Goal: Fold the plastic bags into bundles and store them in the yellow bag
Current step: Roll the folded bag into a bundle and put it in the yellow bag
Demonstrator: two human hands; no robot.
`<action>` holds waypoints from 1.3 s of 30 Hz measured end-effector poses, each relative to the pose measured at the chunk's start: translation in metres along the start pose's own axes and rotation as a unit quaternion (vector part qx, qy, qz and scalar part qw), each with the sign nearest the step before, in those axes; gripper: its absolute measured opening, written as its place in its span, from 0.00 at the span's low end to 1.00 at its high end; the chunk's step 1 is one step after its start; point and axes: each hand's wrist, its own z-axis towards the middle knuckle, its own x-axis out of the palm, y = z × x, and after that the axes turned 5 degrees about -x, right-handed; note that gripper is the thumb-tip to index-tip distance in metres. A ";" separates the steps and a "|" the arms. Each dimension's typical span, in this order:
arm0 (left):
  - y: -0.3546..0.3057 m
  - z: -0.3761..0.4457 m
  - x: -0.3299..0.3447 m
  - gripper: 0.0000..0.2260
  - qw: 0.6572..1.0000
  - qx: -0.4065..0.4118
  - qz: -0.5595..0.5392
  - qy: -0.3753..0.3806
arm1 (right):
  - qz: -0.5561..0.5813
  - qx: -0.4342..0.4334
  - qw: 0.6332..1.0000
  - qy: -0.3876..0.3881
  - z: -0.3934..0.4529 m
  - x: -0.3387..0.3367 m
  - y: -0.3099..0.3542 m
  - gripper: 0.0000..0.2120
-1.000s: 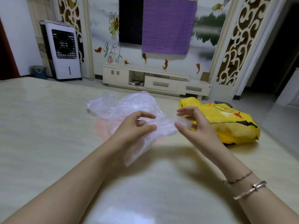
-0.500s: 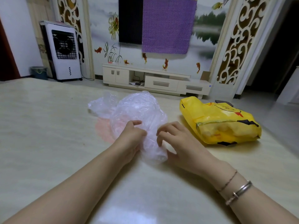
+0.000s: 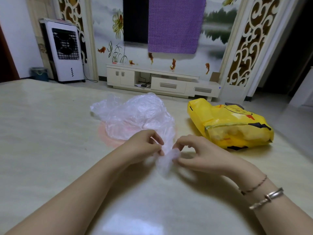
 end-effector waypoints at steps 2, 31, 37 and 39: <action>0.001 0.003 0.001 0.05 1.000 -0.018 -0.024 -0.008 | 0.027 0.009 0.999 -0.031 0.003 0.003 0.000 0.09; -0.005 0.003 0.000 0.18 0.991 -0.094 -0.085 -0.046 | -0.015 -0.008 1.000 -0.020 0.005 0.020 -0.003 0.16; -0.010 -0.003 -0.001 0.25 0.994 -0.042 -0.082 -0.051 | -0.057 -0.019 0.994 -0.096 0.015 0.026 -0.003 0.07; -0.010 -0.005 -0.002 0.27 0.997 -0.022 -0.066 -0.043 | -0.040 -0.013 0.993 -0.106 0.015 0.026 -0.003 0.05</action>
